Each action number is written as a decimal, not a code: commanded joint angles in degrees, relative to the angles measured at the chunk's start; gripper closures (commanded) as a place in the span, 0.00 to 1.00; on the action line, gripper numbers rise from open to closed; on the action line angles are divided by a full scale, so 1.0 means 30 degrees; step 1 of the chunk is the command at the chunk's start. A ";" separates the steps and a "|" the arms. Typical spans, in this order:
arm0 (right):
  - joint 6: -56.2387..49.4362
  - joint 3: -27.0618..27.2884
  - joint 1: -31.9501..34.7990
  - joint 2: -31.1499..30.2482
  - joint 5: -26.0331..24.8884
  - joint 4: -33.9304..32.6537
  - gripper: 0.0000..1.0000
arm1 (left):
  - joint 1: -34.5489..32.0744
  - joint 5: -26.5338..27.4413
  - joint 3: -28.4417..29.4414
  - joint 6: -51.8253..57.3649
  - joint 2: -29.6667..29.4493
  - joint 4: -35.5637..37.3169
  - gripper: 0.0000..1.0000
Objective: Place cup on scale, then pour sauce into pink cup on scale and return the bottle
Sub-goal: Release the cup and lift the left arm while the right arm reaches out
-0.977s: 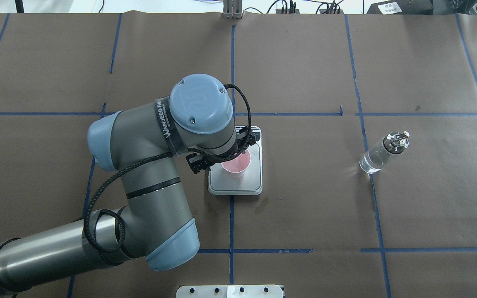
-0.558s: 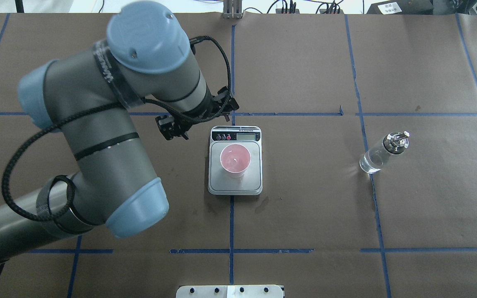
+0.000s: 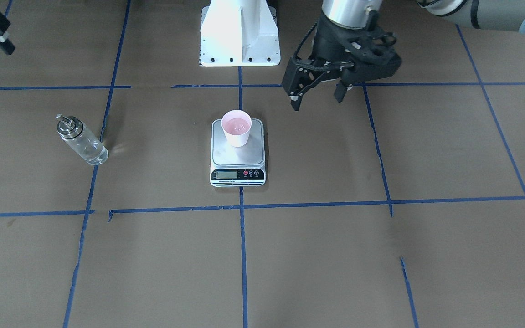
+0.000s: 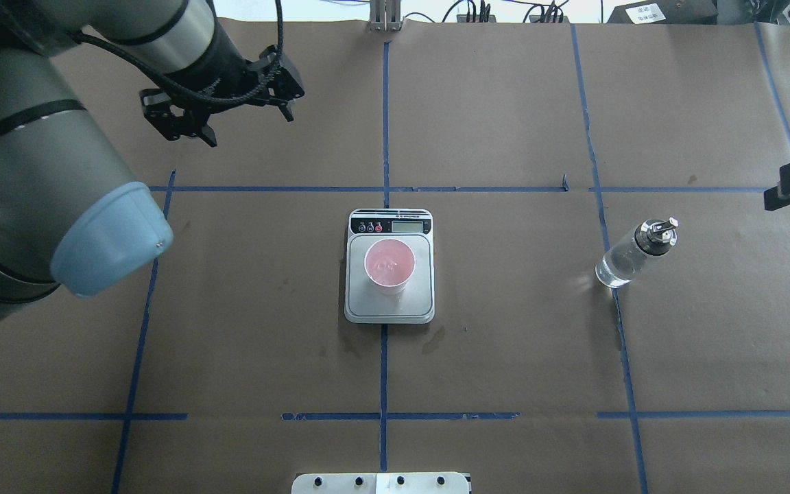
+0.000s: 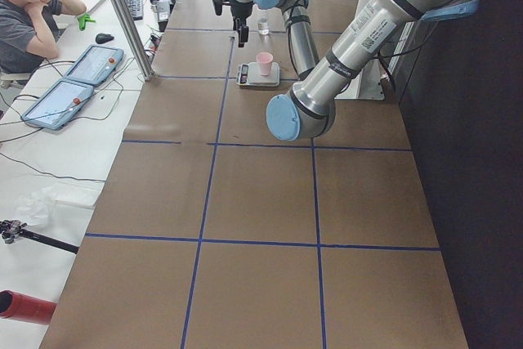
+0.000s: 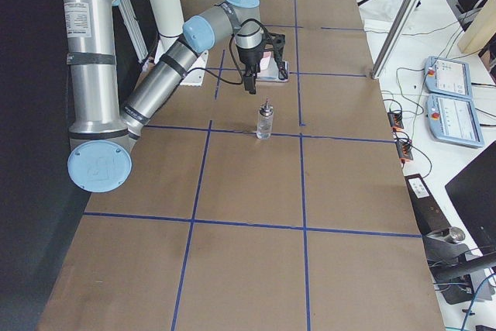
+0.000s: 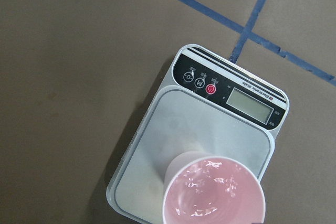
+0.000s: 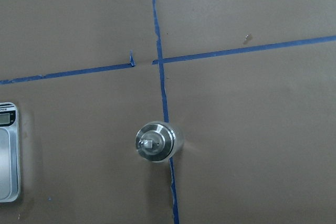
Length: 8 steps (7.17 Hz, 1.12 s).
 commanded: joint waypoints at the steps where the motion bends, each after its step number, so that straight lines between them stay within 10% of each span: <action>1: 0.5278 0.0727 -0.5744 -0.3793 -0.6323 0.6920 0.00 | -0.1528 -0.0091 -0.0984 0.2345 0.1048 0.0621 0.00; 5: 0.6433 -0.0468 -1.1059 -0.6713 -1.4711 1.1022 0.00 | -0.4802 -0.0091 -0.2040 0.9420 0.4263 0.0684 0.00; 8: 0.7261 -0.4590 -1.4962 -0.6539 -2.1601 1.5057 0.00 | -0.8178 -0.0003 -0.1606 1.8242 0.7109 0.0450 0.00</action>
